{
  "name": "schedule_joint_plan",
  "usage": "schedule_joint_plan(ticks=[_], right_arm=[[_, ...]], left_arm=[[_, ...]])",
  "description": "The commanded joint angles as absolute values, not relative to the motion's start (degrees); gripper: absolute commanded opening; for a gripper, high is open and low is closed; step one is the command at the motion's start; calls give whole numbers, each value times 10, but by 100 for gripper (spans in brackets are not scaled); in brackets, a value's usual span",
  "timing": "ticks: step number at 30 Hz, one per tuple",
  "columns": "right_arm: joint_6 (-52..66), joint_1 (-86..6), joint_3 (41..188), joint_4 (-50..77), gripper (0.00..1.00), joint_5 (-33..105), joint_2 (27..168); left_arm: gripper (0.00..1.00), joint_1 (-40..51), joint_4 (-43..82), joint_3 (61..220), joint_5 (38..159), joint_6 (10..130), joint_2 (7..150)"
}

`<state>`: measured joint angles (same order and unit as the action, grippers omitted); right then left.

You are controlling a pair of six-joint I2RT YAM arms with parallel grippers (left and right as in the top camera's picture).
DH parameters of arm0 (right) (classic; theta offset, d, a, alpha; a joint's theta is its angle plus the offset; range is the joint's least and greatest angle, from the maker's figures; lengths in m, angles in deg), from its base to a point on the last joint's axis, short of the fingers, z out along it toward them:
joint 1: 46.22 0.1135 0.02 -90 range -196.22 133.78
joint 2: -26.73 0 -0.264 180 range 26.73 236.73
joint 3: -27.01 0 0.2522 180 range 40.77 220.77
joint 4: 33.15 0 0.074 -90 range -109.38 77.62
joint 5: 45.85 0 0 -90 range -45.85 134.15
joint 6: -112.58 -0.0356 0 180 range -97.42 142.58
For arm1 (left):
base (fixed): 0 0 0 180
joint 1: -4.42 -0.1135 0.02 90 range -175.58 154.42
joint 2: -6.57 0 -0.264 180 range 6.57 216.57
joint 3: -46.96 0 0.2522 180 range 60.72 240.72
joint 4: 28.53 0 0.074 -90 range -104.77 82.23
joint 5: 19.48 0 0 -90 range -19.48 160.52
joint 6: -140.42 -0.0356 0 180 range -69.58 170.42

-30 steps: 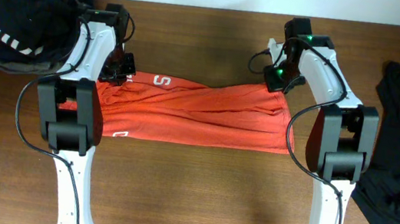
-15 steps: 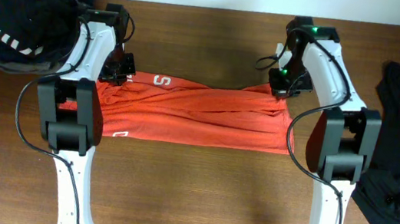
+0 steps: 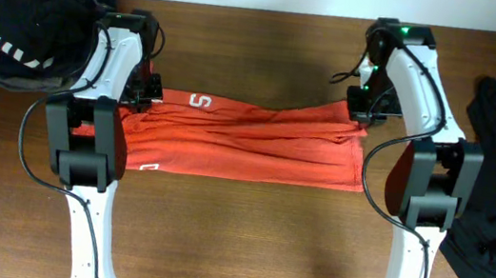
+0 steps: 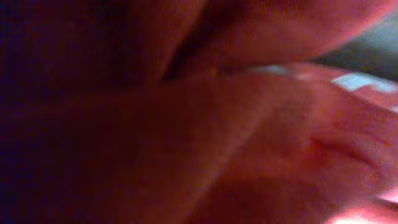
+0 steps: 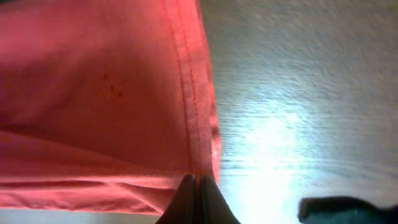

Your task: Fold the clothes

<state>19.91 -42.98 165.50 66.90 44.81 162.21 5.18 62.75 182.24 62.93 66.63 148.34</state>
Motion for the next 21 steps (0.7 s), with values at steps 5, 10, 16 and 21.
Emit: schedule_joint_plan(ticks=[5,10,16,21], right_arm=[[182,-446,1666,683,4,449,1601],[182,-446,1666,707,4,442,1601],[182,-446,1666,755,21,435,1601],[182,-446,1666,776,52,431,1601]], left_arm=[[9,4,663,1823,603,660,1502],[9,-10,672,1824,600,660,1502],[8,-14,686,1842,600,660,1502],[8,-14,719,1894,599,660,1502]])
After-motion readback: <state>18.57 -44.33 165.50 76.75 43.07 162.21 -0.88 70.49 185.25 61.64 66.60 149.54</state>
